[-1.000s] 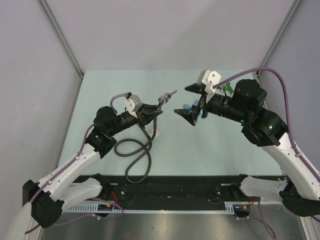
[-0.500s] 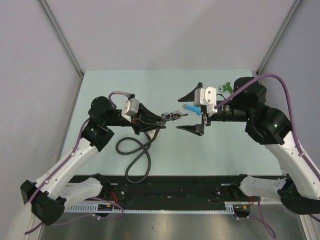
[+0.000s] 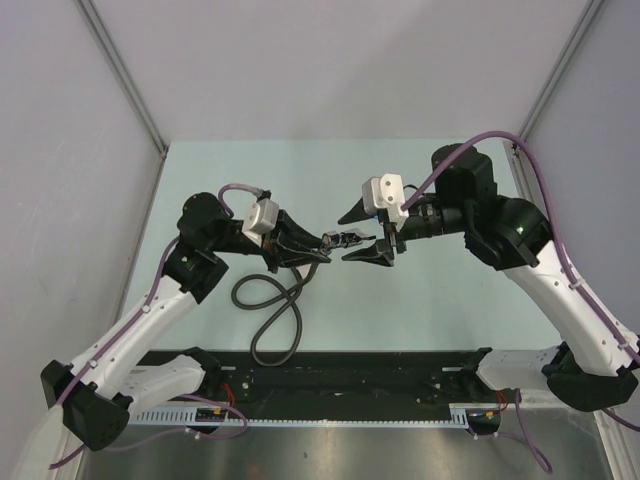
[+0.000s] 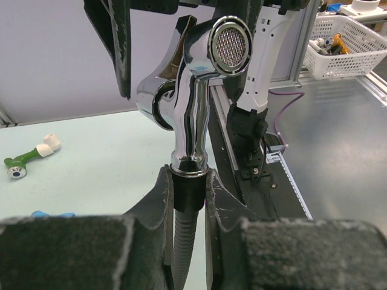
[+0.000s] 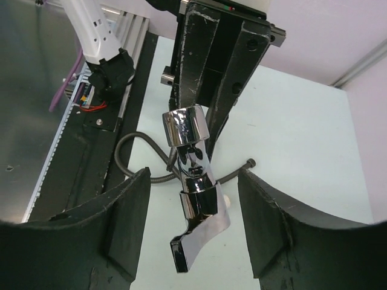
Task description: Install the water faucets
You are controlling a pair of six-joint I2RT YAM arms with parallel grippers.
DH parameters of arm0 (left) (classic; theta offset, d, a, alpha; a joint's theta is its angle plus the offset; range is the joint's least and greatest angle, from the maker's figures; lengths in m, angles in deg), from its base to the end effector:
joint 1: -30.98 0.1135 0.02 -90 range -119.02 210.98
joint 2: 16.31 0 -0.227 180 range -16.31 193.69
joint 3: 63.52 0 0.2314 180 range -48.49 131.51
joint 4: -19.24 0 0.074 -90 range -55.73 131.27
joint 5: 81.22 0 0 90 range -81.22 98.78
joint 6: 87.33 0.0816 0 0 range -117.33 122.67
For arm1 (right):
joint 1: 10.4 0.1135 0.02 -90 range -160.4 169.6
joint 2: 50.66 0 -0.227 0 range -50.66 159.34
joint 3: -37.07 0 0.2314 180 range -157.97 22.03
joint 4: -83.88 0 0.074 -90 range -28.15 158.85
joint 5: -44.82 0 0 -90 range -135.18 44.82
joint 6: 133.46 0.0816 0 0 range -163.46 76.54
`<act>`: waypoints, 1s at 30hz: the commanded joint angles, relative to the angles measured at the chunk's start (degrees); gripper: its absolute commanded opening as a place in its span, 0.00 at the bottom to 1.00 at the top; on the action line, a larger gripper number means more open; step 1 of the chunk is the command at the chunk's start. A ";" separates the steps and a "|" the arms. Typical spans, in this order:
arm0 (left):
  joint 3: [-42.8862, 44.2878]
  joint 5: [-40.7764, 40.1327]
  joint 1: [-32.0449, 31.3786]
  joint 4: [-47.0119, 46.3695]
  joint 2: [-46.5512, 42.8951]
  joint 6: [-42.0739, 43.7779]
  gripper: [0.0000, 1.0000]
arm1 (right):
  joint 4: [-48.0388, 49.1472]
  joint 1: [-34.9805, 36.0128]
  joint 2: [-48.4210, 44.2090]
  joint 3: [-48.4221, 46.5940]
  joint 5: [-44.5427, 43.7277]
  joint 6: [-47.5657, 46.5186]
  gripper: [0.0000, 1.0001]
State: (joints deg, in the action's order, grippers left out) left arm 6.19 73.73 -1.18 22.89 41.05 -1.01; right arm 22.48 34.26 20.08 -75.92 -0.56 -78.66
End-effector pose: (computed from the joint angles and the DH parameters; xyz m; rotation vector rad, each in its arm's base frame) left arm 0.1561 -0.1855 0.3706 1.2811 1.0453 -1.2804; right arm 0.1313 0.2103 0.4401 -1.5722 1.0524 0.8492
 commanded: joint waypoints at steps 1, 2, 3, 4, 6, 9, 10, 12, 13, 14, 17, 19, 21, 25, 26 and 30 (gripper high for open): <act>3.16 2.29 0.17 -1.89 -0.68 0.34 0.00 | -1.18 0.77 0.89 -2.33 3.01 -0.57 0.62; 3.16 2.29 0.17 -1.89 -0.76 0.34 0.00 | -1.35 1.04 1.06 -2.33 3.19 -0.57 0.61; 3.16 2.38 0.08 -1.89 -0.85 0.34 0.00 | -1.36 1.13 1.33 -2.33 3.54 -0.40 0.58; 3.07 2.38 0.08 -1.89 -0.85 0.34 0.00 | -1.44 1.21 1.68 -2.24 3.63 -0.40 0.56; 3.07 2.47 0.17 -1.89 -0.94 0.34 0.00 | -1.53 1.74 2.12 -2.24 3.89 -0.05 0.51; 2.81 2.29 0.00 -1.89 -1.02 0.43 0.00 | -1.62 2.27 2.82 -2.24 4.24 0.92 0.45; 2.72 2.11 -0.01 -1.89 -1.11 0.43 0.00 | -1.62 2.36 3.17 -2.24 4.33 1.10 0.42; 2.63 1.76 -0.01 -1.72 -1.46 0.69 0.00 | -1.36 2.79 3.44 -2.16 4.33 2.06 0.29; 2.54 1.07 -0.01 -1.28 -1.55 0.96 0.00 | -0.92 2.80 3.44 -2.07 4.33 2.50 0.23; 2.54 0.62 -0.01 -1.11 -1.73 1.48 0.00 | -0.57 2.97 3.44 -1.81 4.25 3.55 0.13; 2.10 -3.15 -0.01 -0.31 -2.87 2.62 0.00 | 2.33 3.32 3.00 -0.67 2.58 6.19 0.00; 1.32 -6.22 -0.01 -0.31 -3.66 3.15 0.00 | 5.22 3.41 2.65 0.21 0.13 9.26 0.00; 0.70 -12.90 0.00 -0.05 -4.80 3.51 0.00 | 8.38 3.85 2.12 1.44 -3.38 12.59 0.00; -0.53 -25.20 -1.05 0.13 -6.91 6.23 0.00 | 13.49 4.81 1.77 3.82 -9.54 18.58 0.00; -0.80 -30.62 -1.67 0.13 -7.61 7.45 0.00 | 14.37 4.90 1.86 4.17 -10.86 19.63 0.00; -2.46 -44.41 -6.15 0.13 -8.85 12.02 0.00 | 19.11 5.52 2.21 6.01 -18.93 25.52 0.00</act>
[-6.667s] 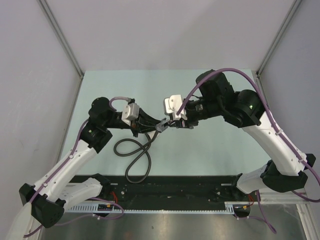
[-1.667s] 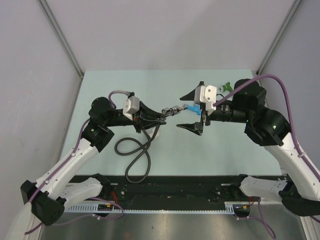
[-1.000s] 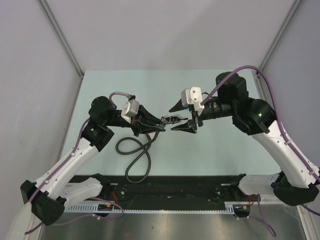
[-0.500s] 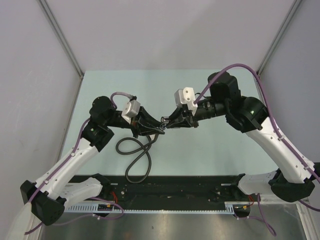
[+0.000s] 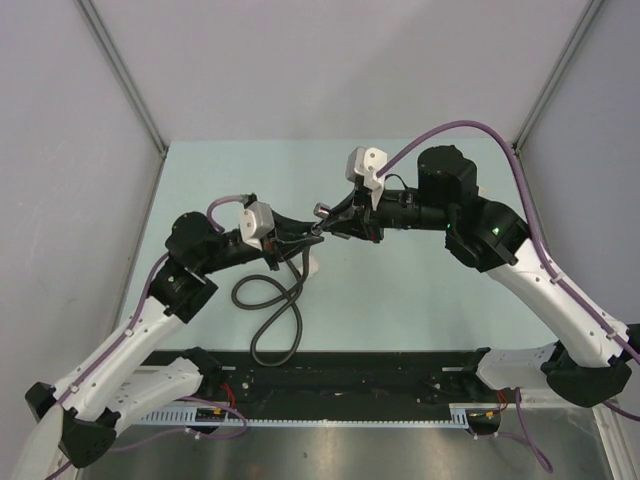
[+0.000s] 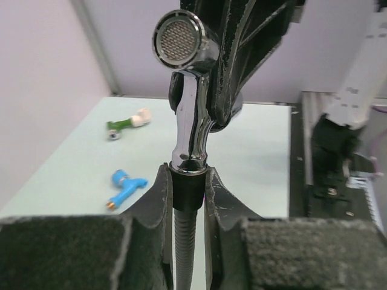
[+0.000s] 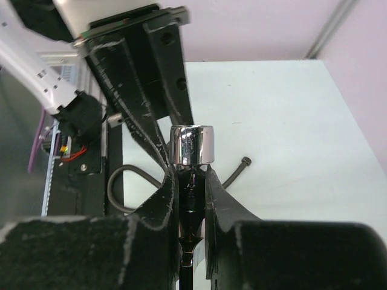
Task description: Install the water faucets
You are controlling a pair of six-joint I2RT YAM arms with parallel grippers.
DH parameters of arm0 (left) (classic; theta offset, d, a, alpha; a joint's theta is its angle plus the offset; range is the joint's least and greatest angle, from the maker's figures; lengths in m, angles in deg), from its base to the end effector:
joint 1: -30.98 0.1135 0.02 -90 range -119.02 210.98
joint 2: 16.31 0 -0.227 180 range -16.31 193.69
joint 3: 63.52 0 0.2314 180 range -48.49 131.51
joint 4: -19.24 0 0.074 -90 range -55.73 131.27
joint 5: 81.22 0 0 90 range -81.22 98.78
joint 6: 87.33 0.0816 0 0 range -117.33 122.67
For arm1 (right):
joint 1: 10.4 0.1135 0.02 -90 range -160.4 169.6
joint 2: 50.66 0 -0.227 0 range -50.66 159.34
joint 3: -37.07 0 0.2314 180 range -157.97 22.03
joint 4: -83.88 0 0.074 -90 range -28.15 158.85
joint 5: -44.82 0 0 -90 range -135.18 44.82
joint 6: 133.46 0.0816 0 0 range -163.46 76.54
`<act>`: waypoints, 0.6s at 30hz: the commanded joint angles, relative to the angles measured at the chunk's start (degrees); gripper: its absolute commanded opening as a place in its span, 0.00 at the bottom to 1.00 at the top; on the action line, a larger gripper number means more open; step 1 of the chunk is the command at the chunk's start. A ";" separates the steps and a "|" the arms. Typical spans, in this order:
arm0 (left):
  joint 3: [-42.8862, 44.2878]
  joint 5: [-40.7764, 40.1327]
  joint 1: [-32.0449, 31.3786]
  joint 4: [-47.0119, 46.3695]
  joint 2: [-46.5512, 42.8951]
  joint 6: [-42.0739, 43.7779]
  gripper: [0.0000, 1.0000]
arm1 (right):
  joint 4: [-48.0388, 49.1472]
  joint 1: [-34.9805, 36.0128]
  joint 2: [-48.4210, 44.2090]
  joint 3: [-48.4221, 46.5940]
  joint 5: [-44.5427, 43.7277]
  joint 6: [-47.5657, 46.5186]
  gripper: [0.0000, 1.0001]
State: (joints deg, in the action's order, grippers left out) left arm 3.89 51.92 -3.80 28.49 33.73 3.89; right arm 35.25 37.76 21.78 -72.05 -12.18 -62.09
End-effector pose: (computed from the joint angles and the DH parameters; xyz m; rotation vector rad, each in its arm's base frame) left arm 0.1548 -0.1755 0.3754 1.0475 1.1432 -1.0036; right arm 0.1513 0.2356 0.4387 -1.3366 1.2510 0.8776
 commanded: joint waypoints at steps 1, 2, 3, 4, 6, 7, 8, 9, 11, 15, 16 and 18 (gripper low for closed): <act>-0.43 -25.44 -5.97 -5.38 -1.61 9.75 0.00 | 7.14 2.02 0.77 3.02 -8.46 11.31 0.00; -0.61 -27.99 -7.30 -5.38 -1.79 11.08 0.00 | 8.02 2.02 0.77 3.38 -10.47 12.30 0.00; -0.87 -32.54 -8.53 -5.38 -1.88 12.48 0.00 | 9.42 2.11 0.86 3.73 -11.36 13.35 0.00; -1.05 -34.85 -11.15 -5.38 -1.70 13.89 0.00 | 10.04 2.11 0.77 4.43 -12.24 14.40 0.00; -1.23 -42.29 -13.72 -5.47 -1.26 17.93 0.00 | 11.19 2.11 1.03 4.70 -14.35 16.78 0.00; -1.14 -44.69 -15.73 -5.56 -1.00 20.47 0.00 | 11.28 2.11 1.21 4.70 -15.14 17.57 0.00; -1.05 -47.07 -16.71 -5.64 -0.39 21.28 0.00 | 11.37 2.11 1.56 4.70 -16.28 18.36 0.00; -0.97 -49.18 -17.59 -5.91 -0.04 22.07 0.00 | 11.37 2.20 1.73 4.87 -16.99 18.37 0.00; -0.88 -55.25 -19.88 -7.13 1.02 23.57 0.00 | 11.72 2.02 2.17 5.40 -19.53 20.90 0.00; -1.40 -64.30 -23.83 -12.13 3.13 26.99 0.00 | 12.60 1.76 2.35 6.63 -23.49 25.21 0.00; -1.49 -67.62 -25.49 -13.11 4.00 28.74 0.00 | 12.86 1.59 2.35 6.89 -24.02 26.01 0.00; -1.93 -71.16 -27.17 -16.00 5.06 30.51 0.00 | 14.00 1.41 2.00 8.29 -25.78 28.98 0.00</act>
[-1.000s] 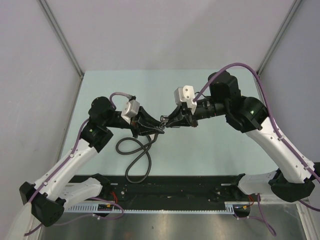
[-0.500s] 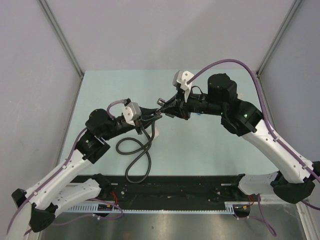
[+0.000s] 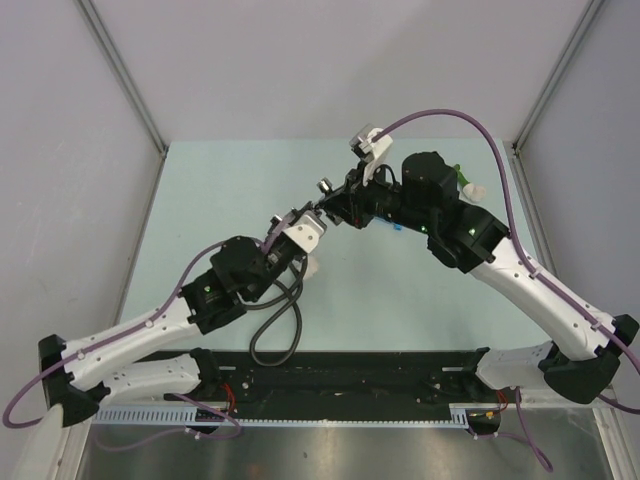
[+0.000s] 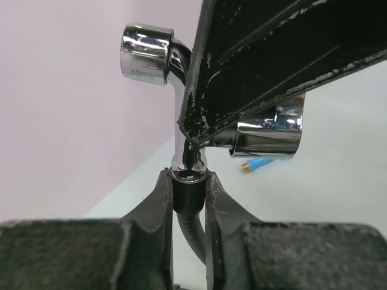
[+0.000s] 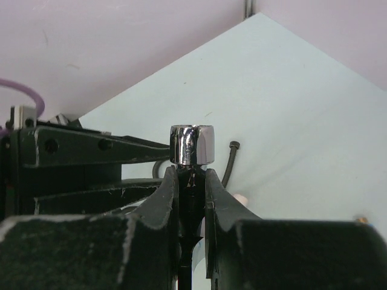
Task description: Install the water faucets
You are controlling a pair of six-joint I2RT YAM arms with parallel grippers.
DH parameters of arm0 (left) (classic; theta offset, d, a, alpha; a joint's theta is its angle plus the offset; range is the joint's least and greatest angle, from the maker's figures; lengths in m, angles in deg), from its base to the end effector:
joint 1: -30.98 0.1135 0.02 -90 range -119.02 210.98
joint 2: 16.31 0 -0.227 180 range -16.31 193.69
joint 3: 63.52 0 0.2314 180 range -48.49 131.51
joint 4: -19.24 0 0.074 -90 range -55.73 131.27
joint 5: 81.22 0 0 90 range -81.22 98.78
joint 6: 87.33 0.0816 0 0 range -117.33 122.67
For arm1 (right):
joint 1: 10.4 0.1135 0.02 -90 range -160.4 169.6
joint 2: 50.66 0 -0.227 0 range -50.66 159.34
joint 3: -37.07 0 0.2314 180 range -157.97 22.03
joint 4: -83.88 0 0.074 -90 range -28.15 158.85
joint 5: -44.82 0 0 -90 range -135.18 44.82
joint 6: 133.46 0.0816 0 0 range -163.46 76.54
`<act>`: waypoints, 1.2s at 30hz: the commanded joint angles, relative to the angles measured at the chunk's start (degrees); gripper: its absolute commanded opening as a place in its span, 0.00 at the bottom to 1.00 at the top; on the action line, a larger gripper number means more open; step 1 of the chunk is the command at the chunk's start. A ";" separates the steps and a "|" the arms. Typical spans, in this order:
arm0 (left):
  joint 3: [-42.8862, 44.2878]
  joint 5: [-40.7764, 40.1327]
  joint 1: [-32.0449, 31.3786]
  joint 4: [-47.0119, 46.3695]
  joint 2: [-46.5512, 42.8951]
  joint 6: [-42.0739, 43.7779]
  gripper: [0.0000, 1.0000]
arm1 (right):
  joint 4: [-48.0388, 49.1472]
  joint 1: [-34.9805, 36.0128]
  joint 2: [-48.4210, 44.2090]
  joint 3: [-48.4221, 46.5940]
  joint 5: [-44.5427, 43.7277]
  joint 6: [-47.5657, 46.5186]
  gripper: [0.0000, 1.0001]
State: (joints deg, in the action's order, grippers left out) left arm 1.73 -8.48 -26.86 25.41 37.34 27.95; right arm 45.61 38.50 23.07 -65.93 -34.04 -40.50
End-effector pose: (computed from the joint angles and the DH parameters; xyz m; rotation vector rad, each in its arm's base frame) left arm 0.1607 -0.2101 0.3572 0.7887 1.2580 -0.2381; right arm 0.1922 0.2443 0.4204 -0.8368 1.5918 0.8265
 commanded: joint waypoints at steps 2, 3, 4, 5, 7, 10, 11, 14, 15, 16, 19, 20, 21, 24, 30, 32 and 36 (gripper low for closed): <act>-0.03 -14.71 -6.05 -14.86 3.04 8.90 0.00 | 4.17 0.23 0.71 3.06 -5.76 9.77 0.00; -0.47 -15.87 -7.36 -17.13 3.56 9.78 0.00 | 4.17 0.23 0.71 3.76 -6.21 11.87 0.00; -0.64 -17.01 -7.89 -18.20 4.44 11.70 0.00 | 4.17 -0.12 0.62 4.11 -6.74 13.11 0.00; -0.91 -18.76 -8.59 -19.34 4.97 12.59 0.00 | 4.09 -0.30 0.71 4.29 -7.26 13.91 0.00; -1.26 -20.18 -10.09 -21.72 6.63 14.87 0.00 | 4.00 -0.39 0.62 4.82 -7.71 15.75 0.00; -0.91 -20.45 -10.71 -21.64 7.70 14.19 0.00 | 4.17 -0.48 0.10 5.17 -7.62 15.85 0.00; -0.91 -20.10 -10.62 -21.11 7.61 13.40 0.00 | 4.52 -0.56 -0.17 5.26 -7.71 15.50 0.00; -0.91 -17.99 -10.45 -19.36 6.91 11.73 0.00 | 4.96 -0.74 -1.84 5.43 -8.41 13.40 0.09; -0.91 -16.42 -10.36 -17.96 6.73 11.03 0.00 | 4.96 -1.09 -2.36 5.52 -8.41 12.78 0.14; -0.91 -15.71 -10.27 -17.25 6.21 10.41 0.00 | 5.05 -1.27 -2.80 5.43 -8.32 12.07 0.27; -0.82 -11.07 -8.96 -13.91 4.63 7.17 0.00 | 5.31 -2.32 -4.73 5.52 -6.31 8.56 0.50; -0.82 -9.30 -8.43 -13.20 4.19 6.11 0.00 | 5.40 -2.41 -5.87 5.52 -5.87 7.42 0.55; -0.82 -7.20 -6.86 -11.02 3.66 5.14 0.00 | 5.49 -2.67 -6.49 5.52 -5.51 5.15 0.61; -0.56 0.63 -3.26 -6.97 1.82 0.92 0.00 | 5.58 -3.20 -9.03 5.52 -4.20 0.31 0.76; -0.29 14.51 2.11 -1.17 -1.52 -2.68 0.00 | 4.88 -4.17 -13.52 5.52 -0.07 -7.69 0.86; 0.05 19.60 3.78 1.11 -2.05 -3.56 0.00 | 3.31 -4.26 -14.40 5.52 3.62 -13.22 0.87; 2.33 36.36 9.75 5.95 -2.50 -6.72 0.00 | -0.74 -4.17 -16.51 5.52 11.43 -22.28 0.88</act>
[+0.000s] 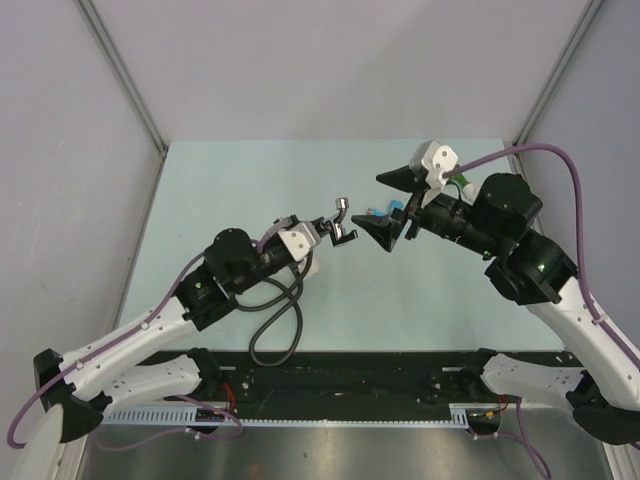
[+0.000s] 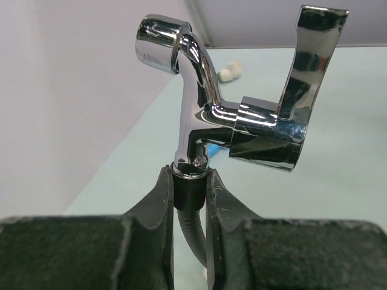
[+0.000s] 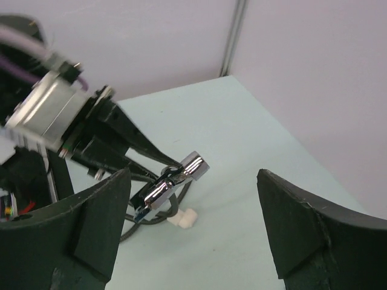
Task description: Install the water faucets
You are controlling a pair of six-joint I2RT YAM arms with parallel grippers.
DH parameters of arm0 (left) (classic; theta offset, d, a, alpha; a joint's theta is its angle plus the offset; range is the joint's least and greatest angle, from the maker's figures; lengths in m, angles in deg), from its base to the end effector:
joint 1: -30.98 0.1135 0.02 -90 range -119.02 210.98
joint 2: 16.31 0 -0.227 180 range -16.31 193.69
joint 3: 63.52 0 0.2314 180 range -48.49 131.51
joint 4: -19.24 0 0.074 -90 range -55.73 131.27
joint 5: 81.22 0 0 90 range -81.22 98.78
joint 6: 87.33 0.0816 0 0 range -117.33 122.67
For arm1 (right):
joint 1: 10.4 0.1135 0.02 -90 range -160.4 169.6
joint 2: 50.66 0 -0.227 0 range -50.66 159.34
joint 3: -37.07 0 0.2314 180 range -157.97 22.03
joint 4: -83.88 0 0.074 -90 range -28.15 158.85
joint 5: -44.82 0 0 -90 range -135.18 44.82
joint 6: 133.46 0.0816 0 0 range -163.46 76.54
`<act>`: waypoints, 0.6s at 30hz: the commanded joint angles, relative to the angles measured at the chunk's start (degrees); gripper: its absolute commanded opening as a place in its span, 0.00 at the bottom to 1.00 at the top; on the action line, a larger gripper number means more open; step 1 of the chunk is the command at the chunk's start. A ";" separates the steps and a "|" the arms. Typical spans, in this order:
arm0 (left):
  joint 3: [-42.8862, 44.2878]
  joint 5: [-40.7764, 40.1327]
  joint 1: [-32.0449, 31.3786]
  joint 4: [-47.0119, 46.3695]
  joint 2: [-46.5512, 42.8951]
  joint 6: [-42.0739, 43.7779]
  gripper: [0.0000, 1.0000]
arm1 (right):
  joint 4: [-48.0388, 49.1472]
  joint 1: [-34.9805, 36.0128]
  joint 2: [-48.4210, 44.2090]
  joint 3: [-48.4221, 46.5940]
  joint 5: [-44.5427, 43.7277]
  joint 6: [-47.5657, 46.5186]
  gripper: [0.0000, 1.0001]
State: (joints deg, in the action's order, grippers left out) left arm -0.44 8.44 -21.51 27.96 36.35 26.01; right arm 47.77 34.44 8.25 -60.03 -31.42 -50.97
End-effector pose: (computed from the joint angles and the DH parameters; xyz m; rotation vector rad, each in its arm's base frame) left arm 0.1620 -0.2103 0.3404 0.9516 1.2294 -0.3985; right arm 0.1549 0.1814 0.4565 -0.8663 1.3184 0.6984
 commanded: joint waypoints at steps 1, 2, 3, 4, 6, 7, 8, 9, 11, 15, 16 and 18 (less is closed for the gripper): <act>5.20 22.37 5.46 4.62 -1.34 -5.14 0.00 | -3.52 -0.10 -2.57 -0.47 11.87 -13.48 0.89; 5.82 25.01 6.51 6.72 -1.25 -5.57 0.00 | -4.83 -0.10 -3.10 -0.47 13.38 -16.11 0.89; 6.87 31.39 8.70 8.22 -1.07 -6.54 0.00 | -5.46 -0.10 -3.54 -0.47 14.70 -17.79 0.90; 7.40 34.15 9.85 9.02 -0.90 -6.98 0.00 | -6.24 -0.02 -3.89 -0.38 16.89 -19.37 0.90; 8.54 40.12 12.92 10.70 -0.46 -8.73 0.00 | -8.88 -0.02 -4.69 -0.38 18.14 -23.60 0.90; 8.81 45.90 13.98 10.87 -0.28 -9.53 0.00 | -9.41 -0.02 -4.86 -0.55 18.06 -24.21 0.90; 9.51 48.56 15.73 11.31 0.07 -10.23 0.00 | -10.90 0.07 -4.86 -0.99 18.06 -26.66 0.91; 9.78 51.03 16.45 11.40 0.68 -11.63 0.00 | -12.04 0.25 -4.78 -1.26 18.49 -27.99 0.91; 10.39 57.28 17.85 11.32 1.47 -13.13 0.00 | -14.51 0.60 -3.90 -2.22 18.85 -29.14 0.91; 11.36 61.94 18.21 12.10 3.14 -14.28 0.00 | -17.68 2.88 -1.79 -5.29 17.11 -32.82 0.90; 11.71 62.65 18.21 12.54 3.32 -14.19 0.00 | -18.20 4.54 -1.35 -5.65 16.22 -33.53 0.90; 12.68 63.88 18.21 13.77 4.20 -13.76 0.00 | -18.99 6.13 0.05 -6.44 13.94 -35.29 0.90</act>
State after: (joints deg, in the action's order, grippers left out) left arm 8.09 63.00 -3.63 41.17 39.76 14.14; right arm 31.93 37.54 6.31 -62.93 -14.61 -80.58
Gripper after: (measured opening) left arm 0.191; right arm 0.904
